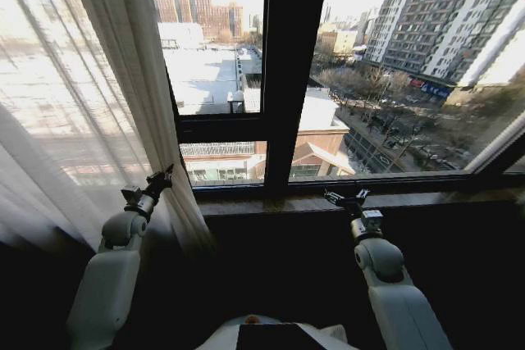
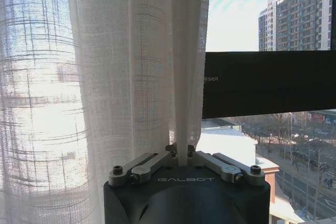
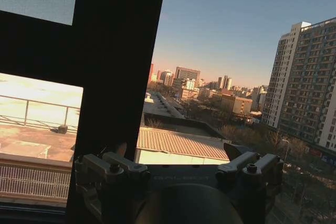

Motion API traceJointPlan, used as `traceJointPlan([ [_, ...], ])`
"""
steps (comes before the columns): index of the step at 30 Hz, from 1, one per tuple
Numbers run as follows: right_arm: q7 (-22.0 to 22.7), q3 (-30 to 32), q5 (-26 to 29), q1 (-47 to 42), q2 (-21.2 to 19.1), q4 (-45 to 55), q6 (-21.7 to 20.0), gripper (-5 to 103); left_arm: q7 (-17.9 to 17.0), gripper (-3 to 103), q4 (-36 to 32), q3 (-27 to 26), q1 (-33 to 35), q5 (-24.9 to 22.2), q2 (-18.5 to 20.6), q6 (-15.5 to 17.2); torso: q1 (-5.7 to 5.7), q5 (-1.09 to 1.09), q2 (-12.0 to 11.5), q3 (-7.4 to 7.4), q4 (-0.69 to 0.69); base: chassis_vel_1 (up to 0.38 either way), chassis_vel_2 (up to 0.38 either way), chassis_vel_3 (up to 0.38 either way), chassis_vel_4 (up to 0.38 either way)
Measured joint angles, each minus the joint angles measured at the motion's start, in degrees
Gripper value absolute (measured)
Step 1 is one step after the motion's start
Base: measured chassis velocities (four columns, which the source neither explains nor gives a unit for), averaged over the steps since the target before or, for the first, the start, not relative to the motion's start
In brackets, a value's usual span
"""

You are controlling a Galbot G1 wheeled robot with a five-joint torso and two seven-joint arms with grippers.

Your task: Open the curtains by pulling them apart, changing their state from closed to fully open.

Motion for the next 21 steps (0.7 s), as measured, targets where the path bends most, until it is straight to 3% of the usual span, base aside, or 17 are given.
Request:
traceJointPlan([
  [21,0.0,0.0,0.0,0.0,0.1,0.0,0.0,100,0.0,0,-1.2,-0.9,1.1,0.0,0.0,-0.1,0.0,0.02,0.0,0.0,-0.02,0.163,0.153,-0.157,-0.159],
])
